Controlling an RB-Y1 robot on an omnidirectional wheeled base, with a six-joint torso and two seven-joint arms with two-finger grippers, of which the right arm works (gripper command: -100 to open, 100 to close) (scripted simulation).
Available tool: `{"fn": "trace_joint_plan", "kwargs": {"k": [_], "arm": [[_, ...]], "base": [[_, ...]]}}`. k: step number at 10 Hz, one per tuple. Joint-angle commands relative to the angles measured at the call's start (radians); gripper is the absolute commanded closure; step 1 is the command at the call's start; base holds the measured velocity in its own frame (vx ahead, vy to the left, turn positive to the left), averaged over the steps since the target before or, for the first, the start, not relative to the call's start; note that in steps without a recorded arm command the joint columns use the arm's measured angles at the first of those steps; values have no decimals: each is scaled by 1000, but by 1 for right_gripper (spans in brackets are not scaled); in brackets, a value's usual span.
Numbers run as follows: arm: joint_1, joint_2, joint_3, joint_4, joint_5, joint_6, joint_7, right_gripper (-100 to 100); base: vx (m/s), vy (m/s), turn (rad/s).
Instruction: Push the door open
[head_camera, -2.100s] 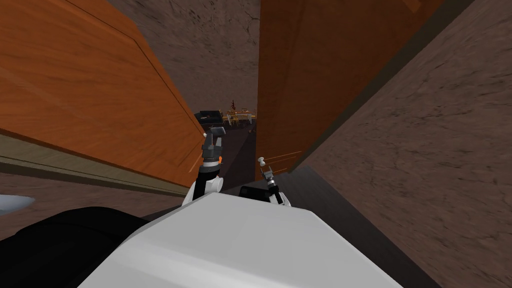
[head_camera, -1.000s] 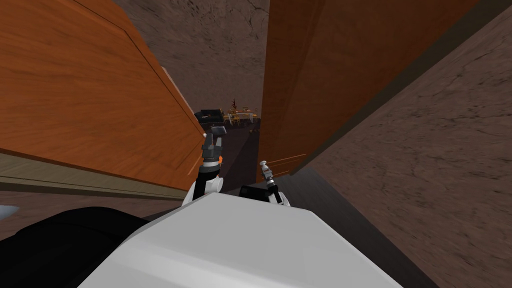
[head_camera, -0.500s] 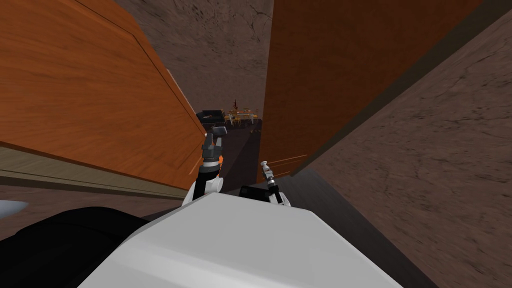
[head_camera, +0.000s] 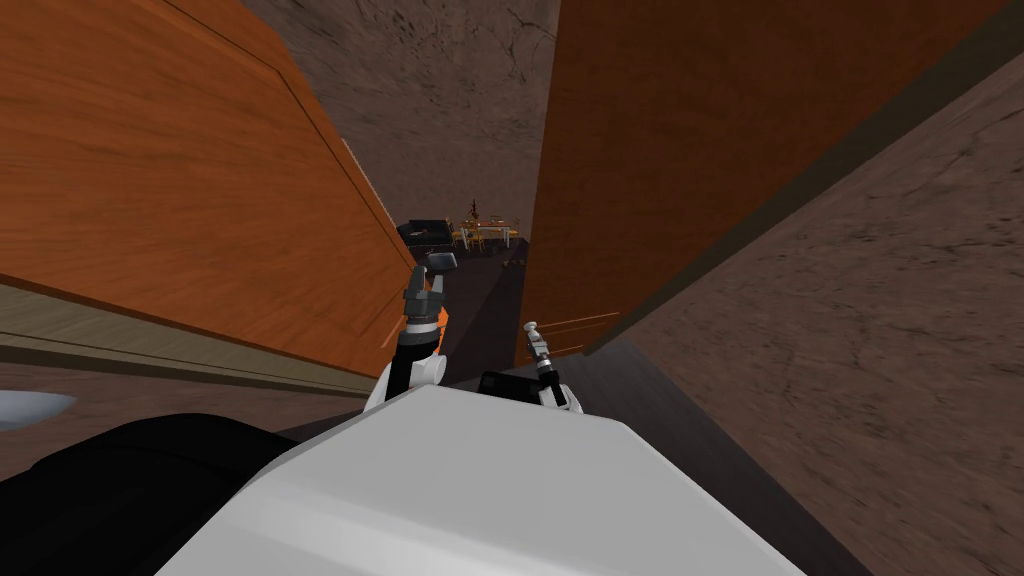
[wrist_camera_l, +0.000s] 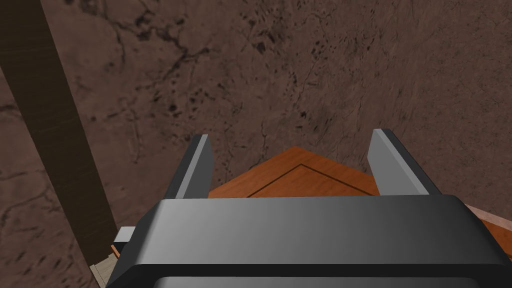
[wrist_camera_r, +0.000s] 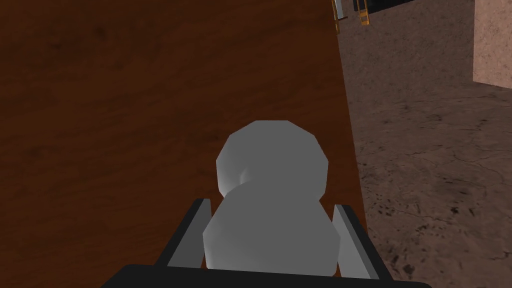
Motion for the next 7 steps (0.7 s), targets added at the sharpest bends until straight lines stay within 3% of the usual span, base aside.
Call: {"fn": "trace_joint_plan", "kwargs": {"k": [1, 6, 7], "arm": [[-2, -9, -13, -13, -19, -3, -50, 100], [-9, -16, -27, -5, -57, -9, -177, 100], [-9, -16, -27, -5, -57, -9, -180, 100]], "base": [[35, 18, 66], [24, 16, 39], [19, 11, 30]]}}
